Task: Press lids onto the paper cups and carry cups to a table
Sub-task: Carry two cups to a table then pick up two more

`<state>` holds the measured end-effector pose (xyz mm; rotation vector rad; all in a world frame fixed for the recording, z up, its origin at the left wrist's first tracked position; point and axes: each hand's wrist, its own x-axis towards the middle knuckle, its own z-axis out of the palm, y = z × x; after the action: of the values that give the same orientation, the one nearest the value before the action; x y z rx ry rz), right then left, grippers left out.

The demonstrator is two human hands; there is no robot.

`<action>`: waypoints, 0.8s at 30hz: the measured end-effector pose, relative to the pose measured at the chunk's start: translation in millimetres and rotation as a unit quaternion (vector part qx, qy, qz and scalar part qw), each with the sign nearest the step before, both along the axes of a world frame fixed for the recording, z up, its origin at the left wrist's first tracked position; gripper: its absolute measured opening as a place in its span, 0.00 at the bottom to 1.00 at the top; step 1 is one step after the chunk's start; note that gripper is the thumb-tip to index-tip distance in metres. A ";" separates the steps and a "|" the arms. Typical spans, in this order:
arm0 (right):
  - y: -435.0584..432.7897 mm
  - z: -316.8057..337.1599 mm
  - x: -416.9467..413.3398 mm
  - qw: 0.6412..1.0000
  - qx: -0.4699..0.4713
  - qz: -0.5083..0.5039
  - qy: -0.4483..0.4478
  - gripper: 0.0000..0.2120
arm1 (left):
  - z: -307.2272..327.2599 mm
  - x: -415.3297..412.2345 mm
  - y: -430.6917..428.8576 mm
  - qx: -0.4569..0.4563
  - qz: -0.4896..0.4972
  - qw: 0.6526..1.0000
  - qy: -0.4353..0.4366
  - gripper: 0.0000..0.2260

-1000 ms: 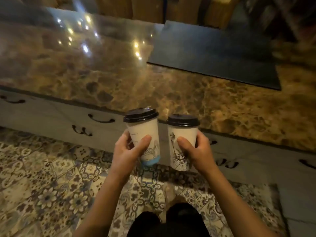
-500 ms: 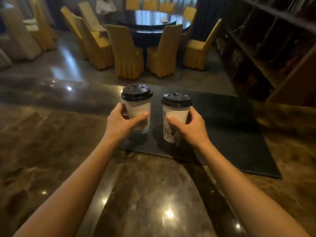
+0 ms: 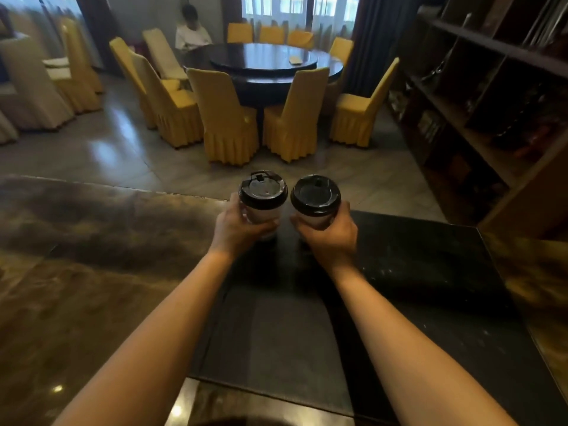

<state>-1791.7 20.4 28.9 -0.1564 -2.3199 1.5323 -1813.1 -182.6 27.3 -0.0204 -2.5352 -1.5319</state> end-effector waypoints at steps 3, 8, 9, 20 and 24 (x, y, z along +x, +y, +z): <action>3.2 -9.4 -4.1 0.999 0.009 -0.016 -0.027 0.37 | -2.1 2.5 3.4 -0.007 -0.008 1.000 -0.025 0.33; 11.9 -23.8 -3.4 0.990 0.066 0.025 -0.119 0.37 | 1.0 14.8 6.9 -0.046 -0.011 0.993 -0.111 0.32; 12.7 -24.8 -0.9 0.989 0.074 0.026 -0.129 0.38 | 3.0 19.0 8.0 -0.060 -0.007 0.990 -0.128 0.32; 34.9 -13.5 120.9 0.952 0.232 -0.004 -0.197 0.43 | 2.5 135.6 27.6 -0.197 -0.055 0.969 -0.136 0.39; 57.0 -16.3 204.7 0.922 0.326 -0.030 -0.205 0.42 | 2.8 191.8 52.0 -0.315 -0.156 0.934 -0.068 0.38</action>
<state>-1586.9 77.4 12.5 -0.3966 -2.9837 0.6649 -1621.3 -130.6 30.0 -0.4331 -3.1409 -0.7393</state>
